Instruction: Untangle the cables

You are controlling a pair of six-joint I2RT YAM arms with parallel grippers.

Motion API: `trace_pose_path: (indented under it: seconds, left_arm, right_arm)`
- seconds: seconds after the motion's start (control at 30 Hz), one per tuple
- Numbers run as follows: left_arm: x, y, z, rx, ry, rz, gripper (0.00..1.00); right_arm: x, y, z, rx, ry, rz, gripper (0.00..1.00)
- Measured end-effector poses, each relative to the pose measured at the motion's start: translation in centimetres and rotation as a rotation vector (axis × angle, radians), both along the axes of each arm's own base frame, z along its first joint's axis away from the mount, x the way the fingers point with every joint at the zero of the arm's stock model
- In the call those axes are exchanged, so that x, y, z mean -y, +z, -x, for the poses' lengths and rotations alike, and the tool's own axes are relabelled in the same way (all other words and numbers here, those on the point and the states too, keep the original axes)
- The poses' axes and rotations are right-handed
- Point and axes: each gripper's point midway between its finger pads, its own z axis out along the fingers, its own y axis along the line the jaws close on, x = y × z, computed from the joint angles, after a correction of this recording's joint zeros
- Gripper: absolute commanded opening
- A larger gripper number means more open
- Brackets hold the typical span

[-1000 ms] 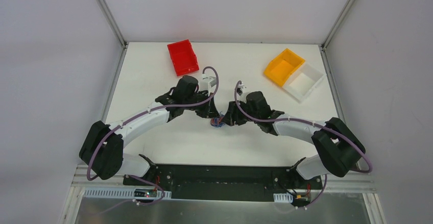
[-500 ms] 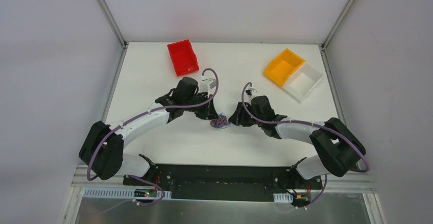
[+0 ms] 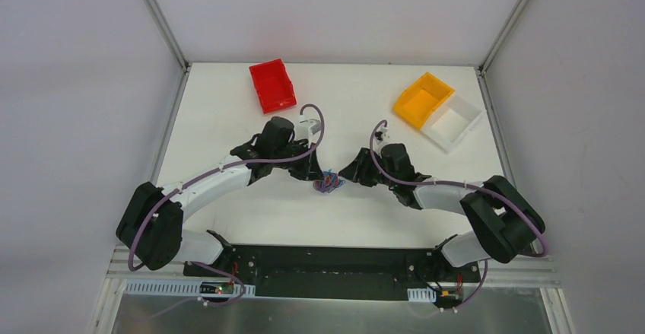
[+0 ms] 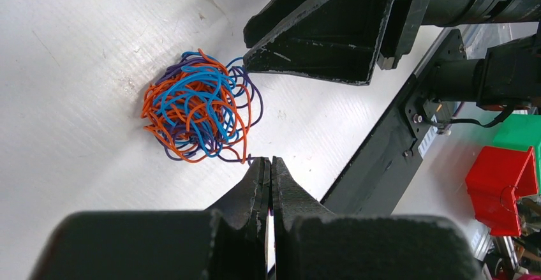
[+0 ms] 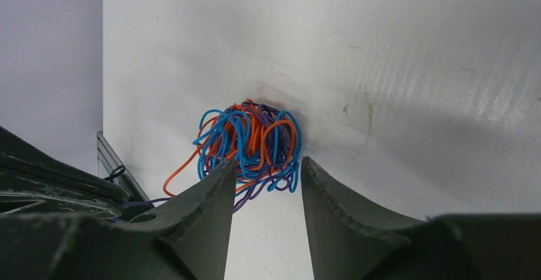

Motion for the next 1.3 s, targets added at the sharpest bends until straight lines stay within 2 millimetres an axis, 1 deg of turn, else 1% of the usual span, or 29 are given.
trace_pose_path:
  seconds: [0.17,0.27,0.4,0.7,0.77,0.87,0.9,1.13,1.23,1.3]
  left_arm:
    - [-0.2,-0.1,0.1,0.003,0.008,-0.006,0.0]
    - [-0.3,-0.2,0.0,0.006,0.012,-0.009,0.0]
    - [-0.4,-0.2,0.0,0.008,0.014,-0.009,0.0]
    - [-0.5,-0.3,0.2,0.004,0.015,-0.012,0.0]
    - [-0.5,-0.3,0.2,0.004,0.015,-0.012,0.0]
    - [-0.5,-0.3,0.2,0.005,0.015,-0.012,0.0]
    - [-0.5,-0.3,0.2,0.004,0.015,-0.012,0.0]
    - [-0.8,-0.6,-0.1,0.014,0.038,-0.029,0.0]
    - [-1.6,-0.9,-0.7,0.032,0.089,-0.069,0.0]
    - [-2.5,-1.0,-1.2,0.05,0.137,-0.099,0.0]
  right_arm:
    - [0.0,0.3,-0.1,-0.024,-0.02,-0.032,0.35]
    - [0.3,0.1,-0.2,-0.054,-0.049,-0.053,0.34]
    - [1.0,-0.6,0.0,-0.101,-0.087,-0.064,0.31]
    - [0.6,-2.2,0.7,-0.189,-0.088,-0.087,0.24]
    - [0.4,-2.6,0.8,-0.205,-0.086,-0.092,0.18]
    - [0.2,-2.9,1.0,-0.222,-0.078,-0.103,0.03]
    - [0.1,-3.0,1.0,-0.229,-0.076,-0.106,0.0]
    - [-0.1,-2.7,1.0,-0.232,-0.072,-0.123,0.0]
    - [0.4,-2.2,0.9,-0.225,-0.087,-0.112,0.0]
    - [1.2,-1.7,0.5,-0.213,-0.111,-0.096,0.0]
